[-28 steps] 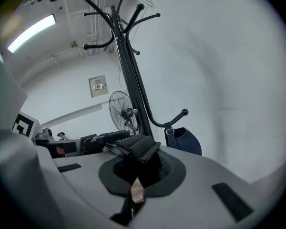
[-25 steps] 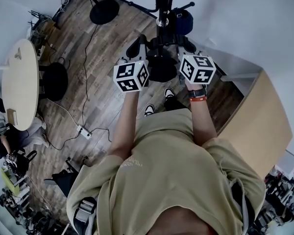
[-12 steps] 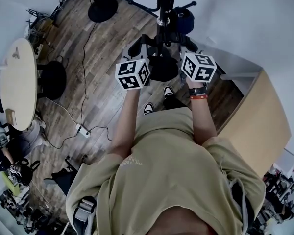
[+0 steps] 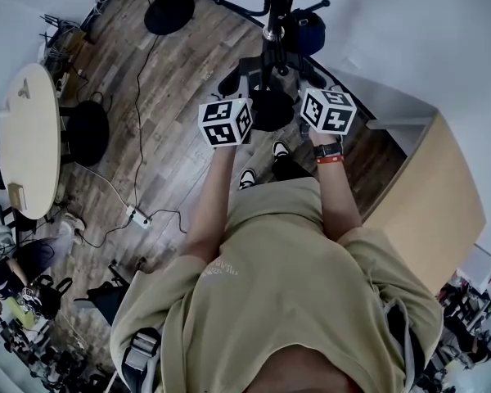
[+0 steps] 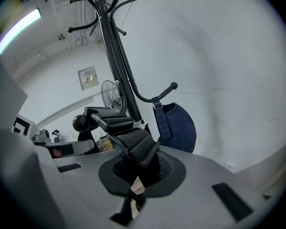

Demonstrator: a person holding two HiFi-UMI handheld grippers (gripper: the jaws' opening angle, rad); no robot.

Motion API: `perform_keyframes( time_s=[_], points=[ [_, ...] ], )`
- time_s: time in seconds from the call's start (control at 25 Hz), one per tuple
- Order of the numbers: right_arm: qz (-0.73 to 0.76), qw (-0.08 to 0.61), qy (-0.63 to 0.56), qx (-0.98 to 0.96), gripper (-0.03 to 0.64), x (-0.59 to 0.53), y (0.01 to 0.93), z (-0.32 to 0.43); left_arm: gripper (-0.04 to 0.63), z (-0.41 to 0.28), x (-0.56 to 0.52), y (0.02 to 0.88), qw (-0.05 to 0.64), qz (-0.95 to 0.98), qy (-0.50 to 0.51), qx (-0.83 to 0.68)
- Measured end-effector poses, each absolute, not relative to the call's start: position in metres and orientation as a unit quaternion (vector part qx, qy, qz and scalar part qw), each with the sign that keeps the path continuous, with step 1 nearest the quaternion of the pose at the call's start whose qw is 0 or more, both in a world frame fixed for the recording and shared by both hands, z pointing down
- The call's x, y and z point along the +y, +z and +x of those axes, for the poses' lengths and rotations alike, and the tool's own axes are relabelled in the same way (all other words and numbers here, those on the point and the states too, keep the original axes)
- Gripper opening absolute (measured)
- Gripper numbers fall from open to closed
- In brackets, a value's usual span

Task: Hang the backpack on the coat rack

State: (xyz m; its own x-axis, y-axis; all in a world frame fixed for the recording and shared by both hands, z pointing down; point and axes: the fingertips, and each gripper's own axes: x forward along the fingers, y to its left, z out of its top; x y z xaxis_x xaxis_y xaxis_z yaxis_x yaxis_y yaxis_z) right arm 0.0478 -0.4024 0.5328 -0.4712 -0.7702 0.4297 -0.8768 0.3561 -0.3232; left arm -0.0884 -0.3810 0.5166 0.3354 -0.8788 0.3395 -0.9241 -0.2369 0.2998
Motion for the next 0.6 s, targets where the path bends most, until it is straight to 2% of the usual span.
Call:
perform_keyframes(
  time_s=[0.6],
  points=[
    [0.469,0.129,0.267,-0.832,0.017,-0.382,0.569,0.024,0.028,-0.040,-0.361,0.555,0.247,0.820,0.080,-0.511]
  ],
)
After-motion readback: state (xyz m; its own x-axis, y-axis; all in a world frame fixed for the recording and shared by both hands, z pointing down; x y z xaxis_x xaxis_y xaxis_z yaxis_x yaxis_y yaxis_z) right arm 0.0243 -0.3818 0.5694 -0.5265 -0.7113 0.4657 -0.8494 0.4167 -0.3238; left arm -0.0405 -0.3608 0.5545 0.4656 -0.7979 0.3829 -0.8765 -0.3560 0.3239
